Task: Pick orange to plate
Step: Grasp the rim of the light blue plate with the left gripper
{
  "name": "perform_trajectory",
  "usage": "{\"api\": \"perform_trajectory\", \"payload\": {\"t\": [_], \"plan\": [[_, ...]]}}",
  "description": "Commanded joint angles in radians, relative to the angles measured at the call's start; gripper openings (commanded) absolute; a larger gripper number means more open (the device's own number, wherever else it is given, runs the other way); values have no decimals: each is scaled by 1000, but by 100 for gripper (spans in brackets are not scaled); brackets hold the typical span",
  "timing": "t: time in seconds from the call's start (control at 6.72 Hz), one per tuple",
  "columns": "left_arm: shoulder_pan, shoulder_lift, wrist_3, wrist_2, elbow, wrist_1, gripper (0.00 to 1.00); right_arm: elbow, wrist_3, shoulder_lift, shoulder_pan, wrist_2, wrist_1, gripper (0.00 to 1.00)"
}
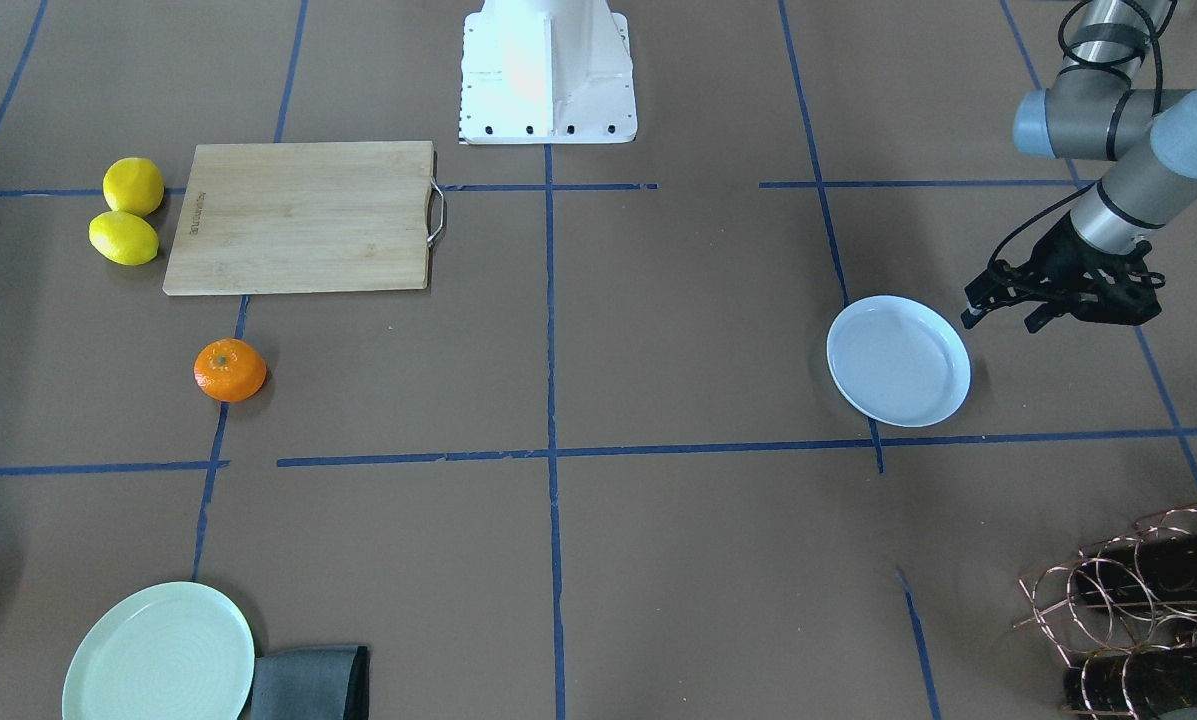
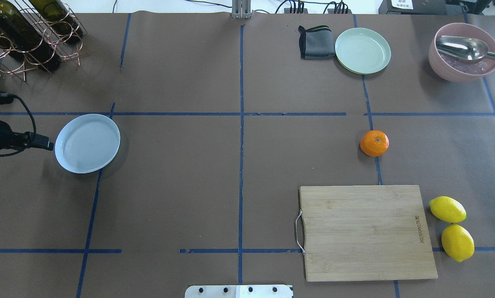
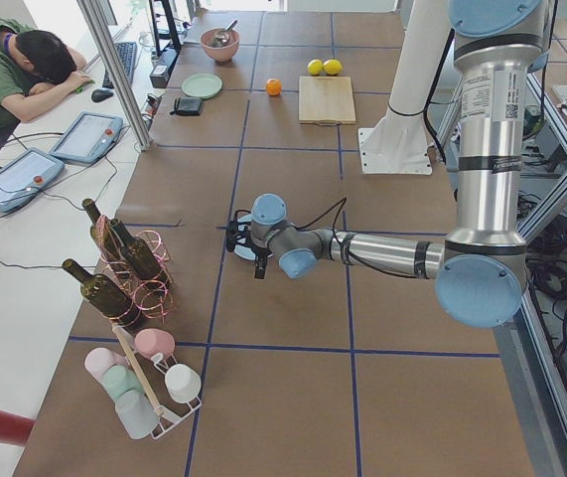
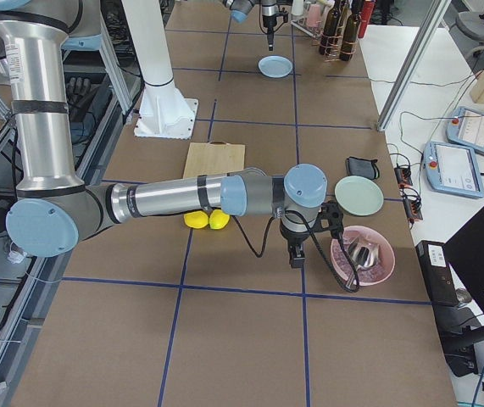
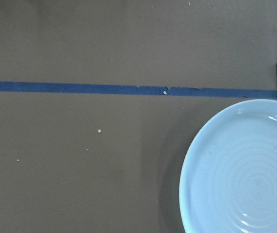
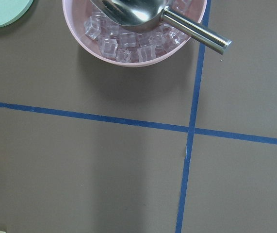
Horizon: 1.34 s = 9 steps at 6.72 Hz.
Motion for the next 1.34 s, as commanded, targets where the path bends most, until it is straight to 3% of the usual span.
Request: {"api": "perform_trajectory", "payload": {"t": [0.0, 0.45, 0.89, 1.04, 1.19], "plan": [[16, -45, 0, 37, 59, -2, 100, 2, 8, 0, 0, 0, 0, 100], [26, -70, -2, 44, 76, -2, 96, 2, 9, 2, 0, 0, 0, 100], [56, -81, -11, 77, 79, -3, 84, 2, 8, 2, 0, 0, 0, 100], [58, -81, -11, 77, 79, -3, 72, 2, 8, 2, 0, 0, 0, 100], [59, -81, -21, 77, 78, -3, 51, 2, 9, 2, 0, 0, 0, 100]]}}
